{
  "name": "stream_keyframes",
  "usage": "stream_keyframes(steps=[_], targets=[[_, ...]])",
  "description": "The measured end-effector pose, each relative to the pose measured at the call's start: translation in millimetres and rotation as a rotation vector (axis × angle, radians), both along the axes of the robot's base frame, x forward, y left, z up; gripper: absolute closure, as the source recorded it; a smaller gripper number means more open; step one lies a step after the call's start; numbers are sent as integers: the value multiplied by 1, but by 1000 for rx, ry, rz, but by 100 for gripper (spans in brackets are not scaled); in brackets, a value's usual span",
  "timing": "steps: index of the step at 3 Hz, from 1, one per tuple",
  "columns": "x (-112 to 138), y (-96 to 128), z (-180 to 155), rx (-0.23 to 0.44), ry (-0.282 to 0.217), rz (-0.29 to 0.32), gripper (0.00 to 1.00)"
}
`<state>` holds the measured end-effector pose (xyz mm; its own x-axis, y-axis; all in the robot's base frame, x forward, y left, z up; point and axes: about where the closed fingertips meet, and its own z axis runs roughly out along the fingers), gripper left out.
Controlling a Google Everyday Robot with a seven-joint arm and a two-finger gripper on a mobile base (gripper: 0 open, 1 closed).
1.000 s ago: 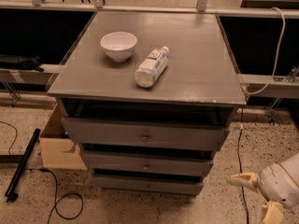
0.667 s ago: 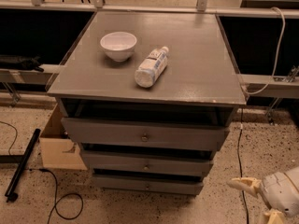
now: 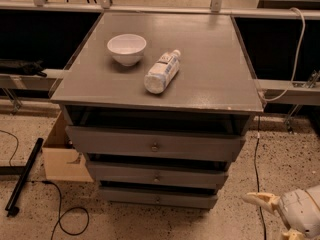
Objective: Open bottom drawer
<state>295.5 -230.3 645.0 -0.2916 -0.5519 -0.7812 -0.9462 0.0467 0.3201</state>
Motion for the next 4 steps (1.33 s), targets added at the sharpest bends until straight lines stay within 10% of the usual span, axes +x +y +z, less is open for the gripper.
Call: stream_keyframes(steps=[4], targets=[[42,47,-21,153,-80,-80,0]])
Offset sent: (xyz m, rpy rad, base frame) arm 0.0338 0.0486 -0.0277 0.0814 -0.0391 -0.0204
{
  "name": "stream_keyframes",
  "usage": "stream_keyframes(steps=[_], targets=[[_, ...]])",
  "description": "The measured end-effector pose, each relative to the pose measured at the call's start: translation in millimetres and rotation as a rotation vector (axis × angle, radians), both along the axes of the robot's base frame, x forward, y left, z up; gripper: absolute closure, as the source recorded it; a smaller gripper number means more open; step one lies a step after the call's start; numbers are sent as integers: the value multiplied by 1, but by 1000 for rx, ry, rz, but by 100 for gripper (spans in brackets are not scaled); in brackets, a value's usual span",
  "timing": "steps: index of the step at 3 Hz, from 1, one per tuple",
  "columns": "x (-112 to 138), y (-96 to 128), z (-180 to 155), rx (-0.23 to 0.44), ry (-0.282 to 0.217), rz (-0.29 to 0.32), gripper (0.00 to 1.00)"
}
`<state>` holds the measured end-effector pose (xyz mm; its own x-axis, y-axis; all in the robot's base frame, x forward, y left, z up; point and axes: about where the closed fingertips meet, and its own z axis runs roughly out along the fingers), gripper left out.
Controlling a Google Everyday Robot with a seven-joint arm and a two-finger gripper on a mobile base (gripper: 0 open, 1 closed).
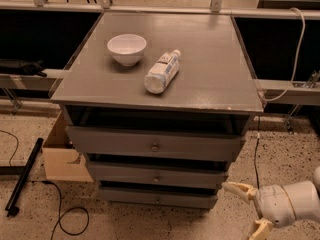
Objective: Open bottom drawer
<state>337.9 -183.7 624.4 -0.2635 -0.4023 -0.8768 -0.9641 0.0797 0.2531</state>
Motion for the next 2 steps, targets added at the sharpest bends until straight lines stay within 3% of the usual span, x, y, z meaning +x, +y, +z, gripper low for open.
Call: stream_keyframes(steps=[1,2], targets=[[6,1,-4,0,9,-1,0],[37,2,-22,45,4,-26,0]])
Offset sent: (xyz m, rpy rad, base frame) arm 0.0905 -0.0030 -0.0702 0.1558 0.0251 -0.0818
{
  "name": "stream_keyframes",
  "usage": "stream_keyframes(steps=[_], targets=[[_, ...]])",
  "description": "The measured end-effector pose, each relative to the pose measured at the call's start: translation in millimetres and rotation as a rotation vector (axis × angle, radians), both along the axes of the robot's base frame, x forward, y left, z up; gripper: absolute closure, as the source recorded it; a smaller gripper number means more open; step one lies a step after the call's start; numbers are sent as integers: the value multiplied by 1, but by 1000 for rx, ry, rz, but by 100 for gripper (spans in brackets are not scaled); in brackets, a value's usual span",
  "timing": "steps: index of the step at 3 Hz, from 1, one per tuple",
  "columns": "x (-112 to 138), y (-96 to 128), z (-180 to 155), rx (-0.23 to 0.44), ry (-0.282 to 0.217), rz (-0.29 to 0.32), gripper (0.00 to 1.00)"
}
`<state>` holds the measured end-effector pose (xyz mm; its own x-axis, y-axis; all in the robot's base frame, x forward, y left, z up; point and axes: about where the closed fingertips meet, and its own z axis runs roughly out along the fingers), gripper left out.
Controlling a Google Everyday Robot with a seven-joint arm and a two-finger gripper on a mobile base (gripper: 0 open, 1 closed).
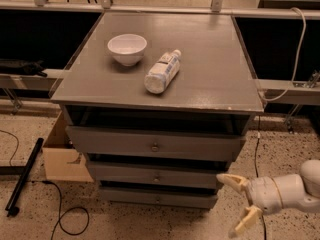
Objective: Open bottom drawer
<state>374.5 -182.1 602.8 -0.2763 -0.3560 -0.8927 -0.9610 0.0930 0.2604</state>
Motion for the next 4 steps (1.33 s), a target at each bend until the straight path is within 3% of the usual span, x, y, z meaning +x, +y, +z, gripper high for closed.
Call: stream_keyframes(steps=[1,2,4], targets=[[38,1,-42,97,24,-37,0],[43,2,-43,97,27,-40,0],[17,-6,-68,138,62,-55,0]])
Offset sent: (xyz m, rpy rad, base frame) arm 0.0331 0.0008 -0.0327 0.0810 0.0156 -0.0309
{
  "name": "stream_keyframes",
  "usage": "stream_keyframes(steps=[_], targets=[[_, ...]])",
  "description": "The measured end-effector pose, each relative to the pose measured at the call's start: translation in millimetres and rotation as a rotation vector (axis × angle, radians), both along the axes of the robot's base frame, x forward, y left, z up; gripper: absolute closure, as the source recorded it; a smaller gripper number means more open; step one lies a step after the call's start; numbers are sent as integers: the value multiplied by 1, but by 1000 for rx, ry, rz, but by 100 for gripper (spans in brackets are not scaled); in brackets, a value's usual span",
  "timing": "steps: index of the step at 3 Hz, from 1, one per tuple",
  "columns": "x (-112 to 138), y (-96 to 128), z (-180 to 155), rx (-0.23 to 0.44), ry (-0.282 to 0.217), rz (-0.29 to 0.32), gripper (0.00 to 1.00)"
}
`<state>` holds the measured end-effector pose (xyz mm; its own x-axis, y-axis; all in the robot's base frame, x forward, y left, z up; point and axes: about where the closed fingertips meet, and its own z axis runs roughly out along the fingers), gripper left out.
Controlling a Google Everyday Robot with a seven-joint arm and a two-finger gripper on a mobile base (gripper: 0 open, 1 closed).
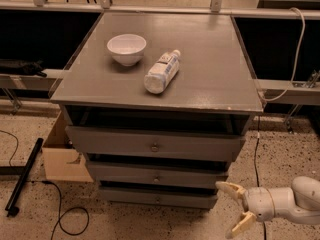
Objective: Open bottom drawer
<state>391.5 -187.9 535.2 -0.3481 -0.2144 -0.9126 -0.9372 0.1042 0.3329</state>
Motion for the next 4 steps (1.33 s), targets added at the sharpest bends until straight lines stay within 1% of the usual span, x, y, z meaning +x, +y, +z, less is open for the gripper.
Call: stream_keyframes(steps=[1,2,3,4], targets=[[-20,-9,-14,15,21,-11,0],[-28,1,-47,67,97,28,0],[-28,1,-47,67,97,28,0],[-7,13,-70,86,120,21,0]])
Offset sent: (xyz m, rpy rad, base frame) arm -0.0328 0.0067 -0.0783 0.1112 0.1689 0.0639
